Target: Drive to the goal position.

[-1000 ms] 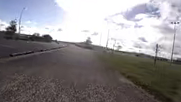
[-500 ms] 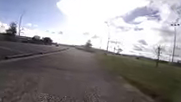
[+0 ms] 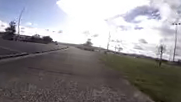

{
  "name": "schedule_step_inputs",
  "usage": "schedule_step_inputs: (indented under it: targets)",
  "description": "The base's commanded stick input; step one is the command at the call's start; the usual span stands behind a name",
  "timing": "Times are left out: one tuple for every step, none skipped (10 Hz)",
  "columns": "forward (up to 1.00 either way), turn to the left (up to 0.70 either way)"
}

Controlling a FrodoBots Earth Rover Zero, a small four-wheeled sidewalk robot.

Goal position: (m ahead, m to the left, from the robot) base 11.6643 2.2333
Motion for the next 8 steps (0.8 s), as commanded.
schedule_step_inputs:
  targets:
    - [1.0,0.0]
    - [1.0,0.0]
    - [1.0,0.0]
    - [1.0,0.0]
    - [1.0,0.0]
    - [1.0,0.0]
    - [1.0,0.0]
    - [1.0,0.0]
